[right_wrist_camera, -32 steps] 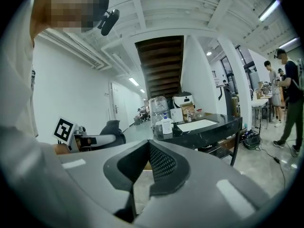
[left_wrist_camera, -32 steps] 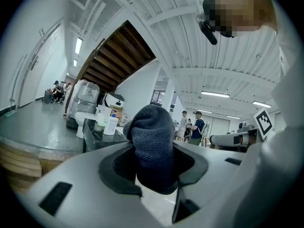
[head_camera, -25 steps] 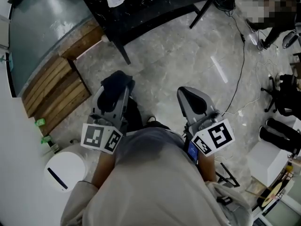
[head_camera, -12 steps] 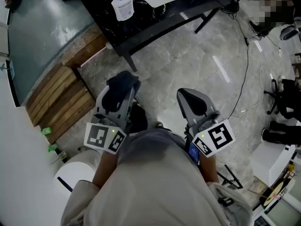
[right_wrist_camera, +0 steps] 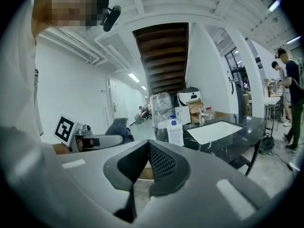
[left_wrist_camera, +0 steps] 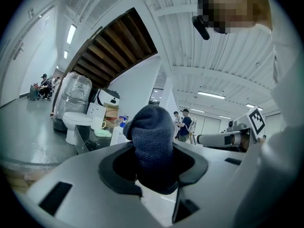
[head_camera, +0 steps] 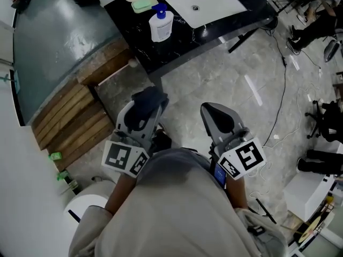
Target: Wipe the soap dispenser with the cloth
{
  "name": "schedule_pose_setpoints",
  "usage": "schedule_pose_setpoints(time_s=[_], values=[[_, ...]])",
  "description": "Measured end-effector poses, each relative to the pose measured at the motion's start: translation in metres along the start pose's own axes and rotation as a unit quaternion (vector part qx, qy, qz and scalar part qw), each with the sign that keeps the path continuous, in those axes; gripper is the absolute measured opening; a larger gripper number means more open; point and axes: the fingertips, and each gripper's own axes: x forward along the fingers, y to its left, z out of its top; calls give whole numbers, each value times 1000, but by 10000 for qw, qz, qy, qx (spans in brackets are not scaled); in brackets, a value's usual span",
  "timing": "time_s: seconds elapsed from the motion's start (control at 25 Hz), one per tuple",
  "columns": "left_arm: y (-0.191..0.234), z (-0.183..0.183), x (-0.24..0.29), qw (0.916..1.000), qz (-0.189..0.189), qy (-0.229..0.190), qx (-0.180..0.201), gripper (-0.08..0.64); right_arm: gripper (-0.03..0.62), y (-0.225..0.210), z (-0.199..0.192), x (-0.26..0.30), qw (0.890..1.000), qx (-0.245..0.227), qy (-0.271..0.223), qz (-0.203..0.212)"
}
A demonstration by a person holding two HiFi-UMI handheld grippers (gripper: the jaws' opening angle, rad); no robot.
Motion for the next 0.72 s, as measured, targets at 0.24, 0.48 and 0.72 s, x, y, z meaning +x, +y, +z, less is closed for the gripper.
schedule_pose_setpoints(time_s=[0.24,0.48,0.72], values=[[20,14,4,9998,-166,-77,60,161,2,8,17,32,9999,-125,-92,35],[36,22,-4,9994,-277,-162,131,161,2,32,14,46,9996,-182,14,230],[43,18,-16,9995,-282,-143,33,161,2,51,5,50,9988,-207,186,396]])
